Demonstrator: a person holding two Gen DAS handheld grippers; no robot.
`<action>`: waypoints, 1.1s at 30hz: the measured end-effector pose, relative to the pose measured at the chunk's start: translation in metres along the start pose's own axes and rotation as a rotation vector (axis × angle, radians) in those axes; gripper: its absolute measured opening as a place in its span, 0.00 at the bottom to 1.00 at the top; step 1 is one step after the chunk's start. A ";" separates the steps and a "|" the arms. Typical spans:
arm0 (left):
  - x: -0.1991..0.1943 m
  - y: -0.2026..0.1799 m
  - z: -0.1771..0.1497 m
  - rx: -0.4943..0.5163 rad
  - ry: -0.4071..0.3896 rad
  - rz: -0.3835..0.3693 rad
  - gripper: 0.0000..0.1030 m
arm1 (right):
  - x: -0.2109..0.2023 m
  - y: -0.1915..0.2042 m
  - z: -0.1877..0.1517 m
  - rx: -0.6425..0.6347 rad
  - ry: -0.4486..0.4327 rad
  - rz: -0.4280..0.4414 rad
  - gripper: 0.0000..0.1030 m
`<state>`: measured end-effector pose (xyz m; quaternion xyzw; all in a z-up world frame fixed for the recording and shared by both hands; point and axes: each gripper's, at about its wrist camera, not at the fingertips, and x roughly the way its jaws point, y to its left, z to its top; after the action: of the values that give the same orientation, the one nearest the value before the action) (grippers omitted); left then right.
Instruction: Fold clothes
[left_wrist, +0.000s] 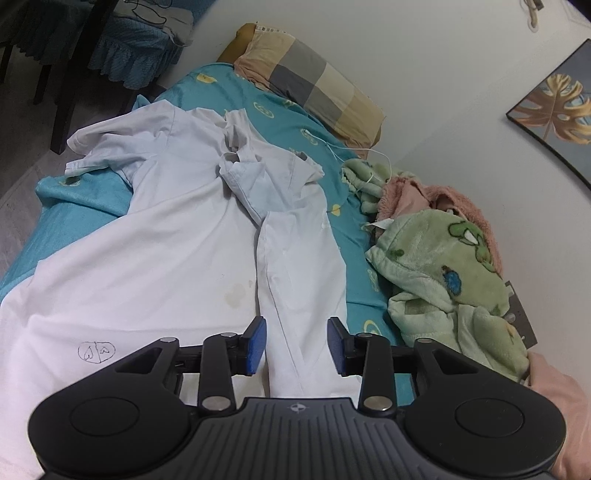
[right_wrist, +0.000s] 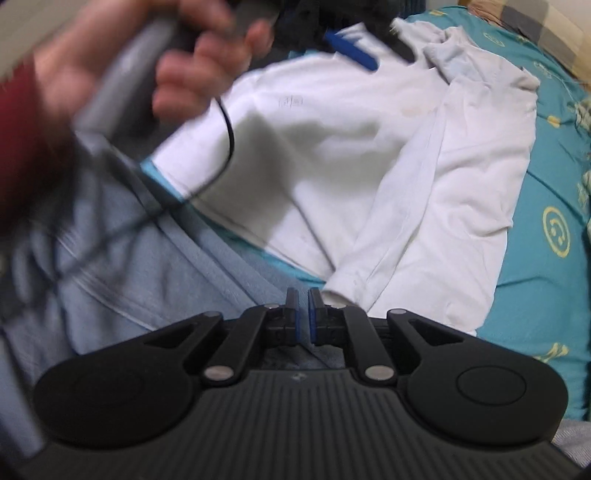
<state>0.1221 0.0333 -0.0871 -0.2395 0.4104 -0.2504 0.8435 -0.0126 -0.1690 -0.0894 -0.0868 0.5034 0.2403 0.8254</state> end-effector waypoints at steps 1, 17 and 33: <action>0.001 -0.001 -0.001 0.006 0.002 0.003 0.45 | -0.008 -0.012 0.005 0.047 -0.032 0.023 0.23; 0.058 -0.039 -0.050 0.208 0.152 0.078 0.55 | 0.083 -0.282 0.118 0.829 -0.310 -0.066 0.59; 0.075 -0.033 -0.049 0.145 0.154 -0.037 0.04 | 0.121 -0.328 0.139 0.802 -0.397 -0.088 0.04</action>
<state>0.1150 -0.0482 -0.1369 -0.1652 0.4503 -0.3125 0.8200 0.3014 -0.3632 -0.1610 0.2664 0.3847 0.0026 0.8838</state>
